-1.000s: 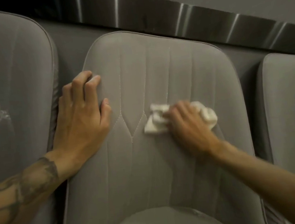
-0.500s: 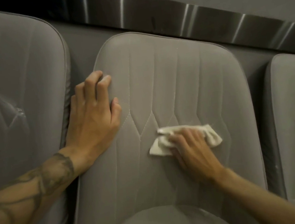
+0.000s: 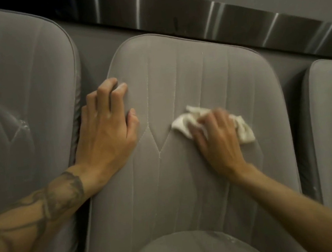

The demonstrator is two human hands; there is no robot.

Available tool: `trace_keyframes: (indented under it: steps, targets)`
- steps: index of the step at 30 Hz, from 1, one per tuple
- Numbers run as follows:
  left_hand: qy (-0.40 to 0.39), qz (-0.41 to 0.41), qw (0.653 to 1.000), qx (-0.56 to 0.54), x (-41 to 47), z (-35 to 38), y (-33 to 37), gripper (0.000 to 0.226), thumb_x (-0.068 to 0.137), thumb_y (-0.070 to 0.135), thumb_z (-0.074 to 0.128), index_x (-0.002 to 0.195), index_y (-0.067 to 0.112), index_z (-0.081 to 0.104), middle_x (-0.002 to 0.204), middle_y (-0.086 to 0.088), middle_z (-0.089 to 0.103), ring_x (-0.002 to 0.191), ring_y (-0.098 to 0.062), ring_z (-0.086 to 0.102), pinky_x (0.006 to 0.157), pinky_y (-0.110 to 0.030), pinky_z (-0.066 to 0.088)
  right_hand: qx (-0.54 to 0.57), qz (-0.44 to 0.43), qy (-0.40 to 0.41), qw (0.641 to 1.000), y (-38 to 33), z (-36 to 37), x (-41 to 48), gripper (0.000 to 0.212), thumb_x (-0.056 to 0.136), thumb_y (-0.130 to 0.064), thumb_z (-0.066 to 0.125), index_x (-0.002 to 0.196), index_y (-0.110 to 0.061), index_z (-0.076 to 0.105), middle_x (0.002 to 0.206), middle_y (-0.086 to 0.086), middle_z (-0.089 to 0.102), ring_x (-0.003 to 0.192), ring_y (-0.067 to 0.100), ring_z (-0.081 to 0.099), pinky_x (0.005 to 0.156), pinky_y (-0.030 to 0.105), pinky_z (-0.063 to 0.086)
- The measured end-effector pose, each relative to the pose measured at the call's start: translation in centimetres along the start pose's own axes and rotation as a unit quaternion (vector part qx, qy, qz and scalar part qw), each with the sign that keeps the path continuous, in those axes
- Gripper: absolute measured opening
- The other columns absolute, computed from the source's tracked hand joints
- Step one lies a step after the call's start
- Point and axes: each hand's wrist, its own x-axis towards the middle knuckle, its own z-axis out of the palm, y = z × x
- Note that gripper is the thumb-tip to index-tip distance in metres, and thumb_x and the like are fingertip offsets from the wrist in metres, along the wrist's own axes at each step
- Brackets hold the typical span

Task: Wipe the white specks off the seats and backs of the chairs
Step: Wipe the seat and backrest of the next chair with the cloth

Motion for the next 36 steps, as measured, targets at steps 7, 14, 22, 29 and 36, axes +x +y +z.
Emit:
trace_keyframes:
  steps: [7, 14, 22, 29, 36]
  targets:
    - [0.004, -0.003, 1.000, 0.002, -0.1, 0.2, -0.1, 0.050, 0.099, 0.028, 0.050, 0.143, 0.005, 0.043, 0.149, -0.018, 0.039, 0.121, -0.042, 0.045, 0.100, -0.057, 0.042, 0.008, 0.035, 0.032, 0.999, -1.4, 1.0, -2.0, 0.017, 0.100, -0.028, 0.057, 0.097, -0.011, 0.057, 0.095, 0.010, 0.053, 0.088, 0.029, 0.050, 0.079, 0.036, 0.035]
    - [-0.003, -0.005, 1.000, 0.005, -0.1, -0.1, 0.2, 0.049, 0.099, 0.024, 0.053, 0.143, 0.004, 0.044, 0.149, -0.019, 0.040, 0.121, -0.043, 0.046, 0.100, -0.059, 0.042, 0.025, -0.122, -0.172, 0.977, -1.5, -0.1, -11.1, 0.018, 0.100, -0.032, 0.054, 0.099, -0.016, 0.062, 0.099, 0.003, 0.050, 0.083, 0.028, 0.051, 0.075, 0.037, 0.037]
    - [0.003, -0.002, 1.000, 0.001, -0.1, 0.0, -0.1, 0.049, 0.099, 0.026, 0.051, 0.143, 0.006, 0.043, 0.149, -0.018, 0.039, 0.121, -0.041, 0.046, 0.100, -0.056, 0.043, 0.015, 0.041, -0.001, 0.999, -2.6, 1.5, -5.4, 0.013, 0.100, -0.030, 0.054, 0.101, -0.017, 0.054, 0.100, 0.004, 0.052, 0.089, 0.025, 0.048, 0.081, 0.033, 0.032]
    - [0.002, -0.002, 1.000, 0.009, -0.1, -0.1, 0.1, 0.049, 0.099, 0.026, 0.050, 0.143, 0.006, 0.043, 0.149, -0.018, 0.040, 0.120, -0.041, 0.046, 0.098, -0.055, 0.043, 0.035, -0.024, -0.096, 0.994, -2.3, 0.6, -8.5, 0.021, 0.102, -0.034, 0.052, 0.096, -0.015, 0.060, 0.097, 0.006, 0.052, 0.084, 0.028, 0.050, 0.075, 0.039, 0.038]
    - [0.010, -0.001, 1.000, 0.005, 0.0, 0.2, -0.2, 0.049, 0.099, 0.028, 0.049, 0.143, 0.007, 0.042, 0.149, -0.016, 0.039, 0.121, -0.039, 0.045, 0.099, -0.052, 0.043, 0.011, 0.070, 0.087, 0.994, -1.7, 1.0, 5.5, 0.024, 0.099, -0.031, 0.057, 0.093, -0.008, 0.056, 0.094, 0.011, 0.053, 0.085, 0.030, 0.052, 0.076, 0.042, 0.042]
